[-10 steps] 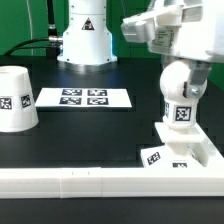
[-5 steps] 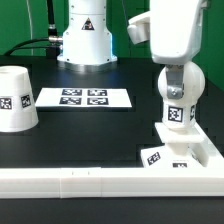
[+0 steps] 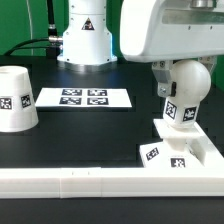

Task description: Assemble lamp

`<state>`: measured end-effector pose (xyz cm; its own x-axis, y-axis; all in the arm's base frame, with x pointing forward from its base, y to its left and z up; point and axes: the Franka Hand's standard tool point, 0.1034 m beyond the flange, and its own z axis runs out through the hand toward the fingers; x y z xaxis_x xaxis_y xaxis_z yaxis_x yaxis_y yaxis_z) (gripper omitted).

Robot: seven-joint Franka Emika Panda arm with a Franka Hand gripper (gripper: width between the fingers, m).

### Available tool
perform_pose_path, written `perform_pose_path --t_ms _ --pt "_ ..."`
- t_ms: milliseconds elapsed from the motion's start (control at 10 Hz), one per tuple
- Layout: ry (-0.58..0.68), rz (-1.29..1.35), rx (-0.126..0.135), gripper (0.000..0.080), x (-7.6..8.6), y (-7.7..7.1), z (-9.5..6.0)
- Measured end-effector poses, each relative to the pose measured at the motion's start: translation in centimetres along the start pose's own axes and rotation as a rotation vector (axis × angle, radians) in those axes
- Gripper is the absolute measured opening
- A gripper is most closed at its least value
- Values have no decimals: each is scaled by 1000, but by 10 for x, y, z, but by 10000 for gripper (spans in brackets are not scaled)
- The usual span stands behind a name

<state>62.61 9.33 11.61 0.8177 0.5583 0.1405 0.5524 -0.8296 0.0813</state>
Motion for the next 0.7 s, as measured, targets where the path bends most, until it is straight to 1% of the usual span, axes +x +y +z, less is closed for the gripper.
perform_pose_path --t_ms 100,400,700 --pt "0 44 -1 579 0 1 0" --pt "0 295 0 579 -2 5 0" --pt "-2 605 -2 579 -4 8 -1"
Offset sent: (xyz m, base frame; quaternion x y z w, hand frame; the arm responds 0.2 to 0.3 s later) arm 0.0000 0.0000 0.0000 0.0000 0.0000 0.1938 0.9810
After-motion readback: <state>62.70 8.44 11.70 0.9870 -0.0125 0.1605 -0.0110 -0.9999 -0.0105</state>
